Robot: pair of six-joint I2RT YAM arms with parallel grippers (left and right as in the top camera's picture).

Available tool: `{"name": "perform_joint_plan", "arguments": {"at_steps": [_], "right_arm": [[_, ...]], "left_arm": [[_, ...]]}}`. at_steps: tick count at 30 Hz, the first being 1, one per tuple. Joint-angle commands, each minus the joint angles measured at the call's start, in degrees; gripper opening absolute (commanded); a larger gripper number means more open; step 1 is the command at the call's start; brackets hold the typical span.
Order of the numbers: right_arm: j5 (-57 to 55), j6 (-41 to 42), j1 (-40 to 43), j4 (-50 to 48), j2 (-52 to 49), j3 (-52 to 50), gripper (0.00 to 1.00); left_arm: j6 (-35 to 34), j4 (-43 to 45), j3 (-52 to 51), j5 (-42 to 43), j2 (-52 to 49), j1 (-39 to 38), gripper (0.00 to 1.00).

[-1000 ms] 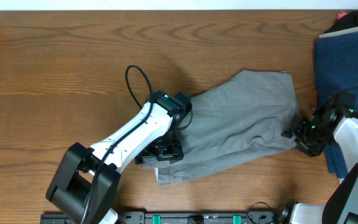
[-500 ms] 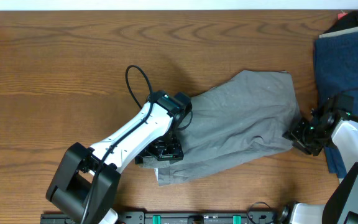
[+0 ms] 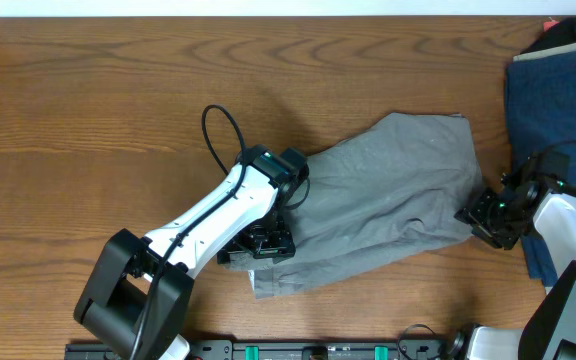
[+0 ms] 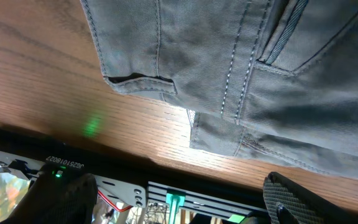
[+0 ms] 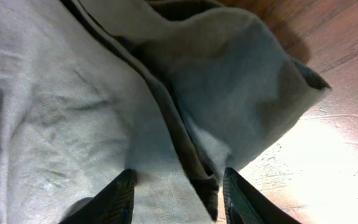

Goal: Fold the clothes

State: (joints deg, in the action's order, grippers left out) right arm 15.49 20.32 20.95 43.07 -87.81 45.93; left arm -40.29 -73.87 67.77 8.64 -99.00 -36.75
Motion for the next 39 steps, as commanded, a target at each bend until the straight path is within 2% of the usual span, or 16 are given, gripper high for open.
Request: {"name": "perform_joint_plan", "arguments": {"at_steps": [1,4,9,16,19,28,39], "right_arm": [[-0.3,-0.2,-0.8,-0.8,0.0,-1.9,0.42],[-0.3,-0.2,-0.8,-2.6,0.0,-3.7,0.36],[-0.2,-0.2,-0.8,-3.8,0.1,-3.9,0.15],[-0.3,-0.7,-0.7,-2.8,0.1,-1.7,0.08],[-0.3,-0.7,-0.7,-1.5,0.1,0.0,0.01],[-0.8,-0.9,-0.7,1.7,0.1,5.1,0.01],[-3.9,-1.1,-0.5,13.2,0.1,23.4,0.01]], "left_arm": [[-0.3,-0.4,-0.1,-0.7,0.7,0.2,0.86],[-0.3,-0.4,-0.1,-0.7,0.7,0.2,0.86],[-0.3,-0.4,-0.1,-0.7,0.7,0.2,0.86],[-0.3,-0.4,-0.1,-0.7,0.7,0.2,0.86],[-0.3,-0.4,-0.1,-0.7,0.7,0.2,0.86],[-0.3,-0.6,-0.1,-0.7,0.7,0.2,0.86],[0.0,-0.8,-0.1,-0.7,0.7,0.2,0.86]]}}
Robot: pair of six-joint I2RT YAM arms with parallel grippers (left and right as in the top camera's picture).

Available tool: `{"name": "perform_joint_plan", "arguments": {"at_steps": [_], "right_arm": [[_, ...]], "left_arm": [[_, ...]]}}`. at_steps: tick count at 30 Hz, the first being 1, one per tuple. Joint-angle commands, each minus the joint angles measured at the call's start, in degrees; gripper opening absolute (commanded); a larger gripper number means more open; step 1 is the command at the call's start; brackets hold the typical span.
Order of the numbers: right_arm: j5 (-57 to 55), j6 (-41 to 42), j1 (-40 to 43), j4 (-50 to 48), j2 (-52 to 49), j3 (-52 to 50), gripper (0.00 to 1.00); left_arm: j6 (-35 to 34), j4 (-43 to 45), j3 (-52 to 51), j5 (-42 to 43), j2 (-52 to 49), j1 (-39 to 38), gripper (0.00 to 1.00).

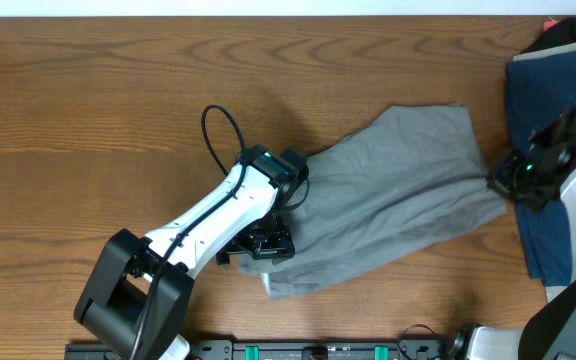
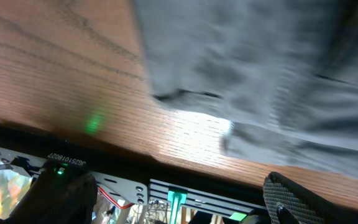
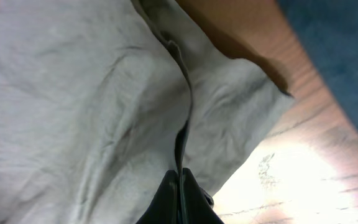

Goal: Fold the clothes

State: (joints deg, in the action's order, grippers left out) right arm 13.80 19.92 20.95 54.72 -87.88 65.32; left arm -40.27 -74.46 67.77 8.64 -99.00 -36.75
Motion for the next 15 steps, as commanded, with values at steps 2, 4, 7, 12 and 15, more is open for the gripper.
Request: {"name": "perform_joint_plan", "arguments": {"at_steps": [2,4,7,12,15], "right_arm": [[-3.8,-0.7,-0.5,2.7,0.2,5.3,0.01],[-5.7,-0.7,-0.5,3.4,0.2,6.2,0.01],[-8.6,-0.7,-0.5,3.6,0.2,7.3,0.01],[-10.8,-0.6,0.1,5.6,0.2,11.8,0.01],[-10.8,-0.2,0.6,6.6,0.2,15.4,0.01]], "left_arm": [[0.0,-0.2,-0.1,-0.7,0.7,0.2,0.86],[0.2,-0.2,-0.1,-0.7,0.7,0.2,0.86],[0.2,-0.2,-0.1,-0.7,0.7,0.2,0.86],[0.2,-0.2,-0.1,-0.7,0.7,0.2,0.86],[0.1,-0.2,-0.1,-0.7,0.7,0.2,0.87]]}}
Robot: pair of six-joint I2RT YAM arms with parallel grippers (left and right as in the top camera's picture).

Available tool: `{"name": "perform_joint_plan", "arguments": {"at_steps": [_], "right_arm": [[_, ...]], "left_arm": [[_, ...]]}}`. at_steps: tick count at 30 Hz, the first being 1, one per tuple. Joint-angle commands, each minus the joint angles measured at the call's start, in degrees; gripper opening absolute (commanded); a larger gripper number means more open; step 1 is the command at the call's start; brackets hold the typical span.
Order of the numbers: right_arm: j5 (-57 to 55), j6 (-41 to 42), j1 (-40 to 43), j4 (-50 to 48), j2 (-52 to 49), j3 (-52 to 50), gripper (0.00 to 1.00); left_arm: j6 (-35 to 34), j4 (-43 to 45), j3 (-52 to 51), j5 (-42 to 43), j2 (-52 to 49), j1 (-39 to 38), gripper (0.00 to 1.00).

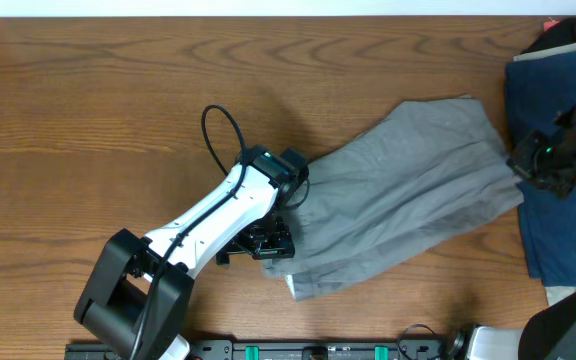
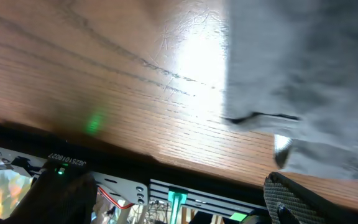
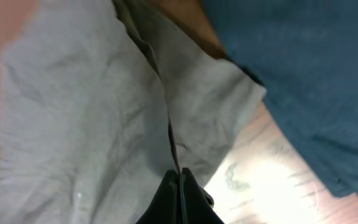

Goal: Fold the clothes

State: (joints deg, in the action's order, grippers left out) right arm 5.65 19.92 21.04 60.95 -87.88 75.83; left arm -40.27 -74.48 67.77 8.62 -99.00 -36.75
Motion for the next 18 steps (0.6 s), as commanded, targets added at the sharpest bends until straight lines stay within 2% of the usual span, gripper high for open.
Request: {"name": "perform_joint_plan", "arguments": {"at_steps": [1,9,18], "right_arm": [[-2.6,-0.2,0.6,0.7,0.2,5.7,0.01],[-7.9,0.7,1.1,1.5,0.1,7.3,0.01],[-9.3,1.5,5.4,1.1,-1.0,6.6,0.01]], "left_arm": [[0.1,-0.2,-0.1,-0.7,0.7,0.2,0.86],[0.1,-0.2,-0.1,-0.7,0.7,0.2,0.87],[0.1,-0.2,-0.1,-0.7,0.7,0.2,0.87]]}}
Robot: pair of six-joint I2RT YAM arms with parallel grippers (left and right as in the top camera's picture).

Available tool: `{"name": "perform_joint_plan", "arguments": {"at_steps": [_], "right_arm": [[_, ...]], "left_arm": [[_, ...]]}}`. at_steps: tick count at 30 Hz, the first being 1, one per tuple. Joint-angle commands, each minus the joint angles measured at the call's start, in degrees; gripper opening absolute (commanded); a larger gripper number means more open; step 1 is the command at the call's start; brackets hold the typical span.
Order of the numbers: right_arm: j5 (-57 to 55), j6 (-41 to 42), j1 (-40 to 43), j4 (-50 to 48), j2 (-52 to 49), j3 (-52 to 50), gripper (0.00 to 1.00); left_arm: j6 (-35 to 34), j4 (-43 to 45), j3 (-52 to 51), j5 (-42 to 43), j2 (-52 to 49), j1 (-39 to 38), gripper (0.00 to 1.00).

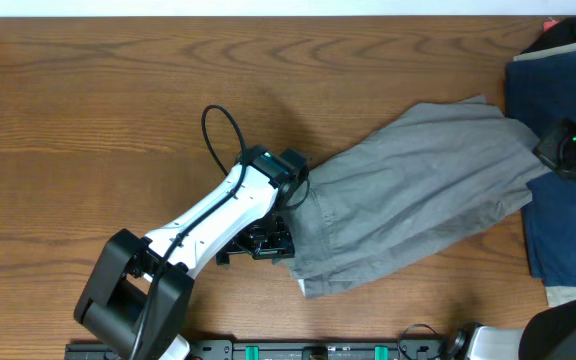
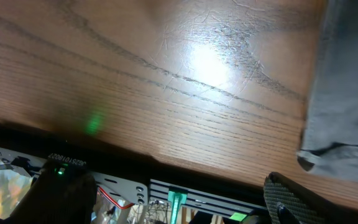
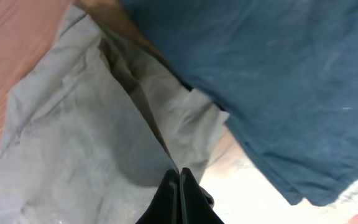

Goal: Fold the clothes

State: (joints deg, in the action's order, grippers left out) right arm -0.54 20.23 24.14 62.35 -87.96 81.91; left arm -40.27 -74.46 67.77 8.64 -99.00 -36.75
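Note:
Grey trousers (image 1: 408,190) lie stretched across the table's right half, waistband end near the front. My right gripper (image 3: 179,177) is shut on the far hem edge of the grey trousers (image 3: 73,143), at the overhead's right edge (image 1: 571,145), over a blue garment (image 1: 558,90). My left gripper (image 1: 266,243) stands open at the trousers' near-left corner; its wrist view shows bare wood and only a corner of the cloth (image 2: 337,118) at the right, with nothing between the fingers.
The blue garment (image 3: 278,81) lies in a pile at the table's right edge, with a dark item at the far right corner (image 1: 568,30). The table's front edge and a rail (image 2: 185,199) lie right below the left gripper.
My right gripper has moved further right and up with the trouser hem, now over the blue garment. The trousers slid right; in the left wrist view only their corner is left.
At first my right gripper was open around the trousers' right hem while the left hovered open over the waistband. Then the right was shut on the hem and farther right each time. The trousers have stretched out and slid rightward from under the unmoved left gripper.

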Motion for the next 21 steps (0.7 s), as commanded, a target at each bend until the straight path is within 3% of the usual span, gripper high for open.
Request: {"name": "perform_joint_plan", "arguments": {"at_steps": [1,9,15,21], "right_arm": [[-3.1,1.2,3.0,-0.5,-1.3,0.2,0.01],[-1.9,1.2,4.0,-2.0,-7.6,-0.7,0.03],[-0.6,1.2,4.0,-1.7,-12.2,-0.7,0.48],[3.2,0.4,4.0,-0.7,-11.5,-0.5,0.77]], "left_arm": [[0.1,-0.2,-0.1,-0.7,0.7,0.2,0.87],[0.1,-0.2,-0.1,-0.7,0.7,0.2,0.87],[0.1,-0.2,-0.1,-0.7,0.7,0.2,0.87],[0.1,-0.2,-0.1,-0.6,0.7,0.2,0.87]]}}
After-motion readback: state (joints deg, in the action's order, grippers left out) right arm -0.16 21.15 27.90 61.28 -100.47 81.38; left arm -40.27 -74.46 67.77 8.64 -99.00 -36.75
